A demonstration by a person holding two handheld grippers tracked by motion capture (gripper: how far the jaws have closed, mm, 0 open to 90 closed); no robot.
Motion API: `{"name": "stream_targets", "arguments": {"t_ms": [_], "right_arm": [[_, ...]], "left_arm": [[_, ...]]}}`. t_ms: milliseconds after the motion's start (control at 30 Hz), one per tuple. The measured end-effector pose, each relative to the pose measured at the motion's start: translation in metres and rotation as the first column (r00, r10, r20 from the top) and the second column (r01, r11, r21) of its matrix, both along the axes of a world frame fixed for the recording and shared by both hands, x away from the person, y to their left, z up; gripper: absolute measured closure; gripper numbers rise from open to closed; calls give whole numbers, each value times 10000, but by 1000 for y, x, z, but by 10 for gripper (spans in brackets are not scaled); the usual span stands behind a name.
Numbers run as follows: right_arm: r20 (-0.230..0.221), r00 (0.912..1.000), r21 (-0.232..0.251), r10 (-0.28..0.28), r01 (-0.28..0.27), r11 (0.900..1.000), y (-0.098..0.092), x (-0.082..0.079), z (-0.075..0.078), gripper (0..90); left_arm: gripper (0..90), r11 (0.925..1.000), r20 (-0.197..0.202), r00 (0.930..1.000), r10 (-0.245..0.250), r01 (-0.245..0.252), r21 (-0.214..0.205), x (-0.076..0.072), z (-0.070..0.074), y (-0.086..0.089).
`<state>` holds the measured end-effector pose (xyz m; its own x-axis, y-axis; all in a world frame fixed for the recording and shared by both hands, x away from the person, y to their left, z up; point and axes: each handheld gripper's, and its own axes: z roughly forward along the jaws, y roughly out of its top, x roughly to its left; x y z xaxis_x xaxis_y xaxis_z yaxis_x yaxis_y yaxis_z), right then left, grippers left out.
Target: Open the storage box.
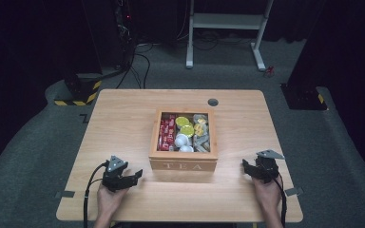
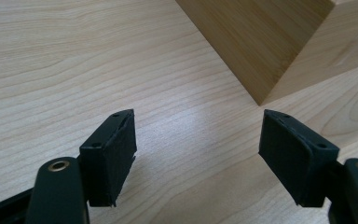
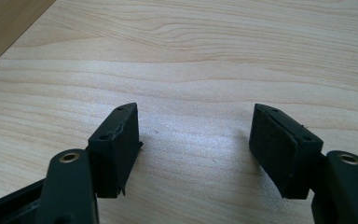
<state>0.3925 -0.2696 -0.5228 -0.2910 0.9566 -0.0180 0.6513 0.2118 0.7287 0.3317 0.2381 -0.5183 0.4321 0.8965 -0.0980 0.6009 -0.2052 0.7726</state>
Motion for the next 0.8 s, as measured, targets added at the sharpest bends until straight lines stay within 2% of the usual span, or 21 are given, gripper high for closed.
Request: {"name": "stream_targets", "arguments": {"t_ms": [467, 667, 800], "right_arm": [[-1, 10000, 1, -2, 2, 10000, 0, 0, 0, 334], [-2, 10000, 0, -1, 1, 10000, 0, 0, 0, 334], [0, 10000, 0, 1, -1, 10000, 0, 0, 0, 334]], "left_arm": [[288, 9979, 125, 9978, -649, 649, 7, -1, 5, -14], [290, 9963, 130, 9963, -851, 850, 87, 0, 5, -19], [292, 9956, 148, 9955, -935, 935, 0, 0, 6, -24]]}}
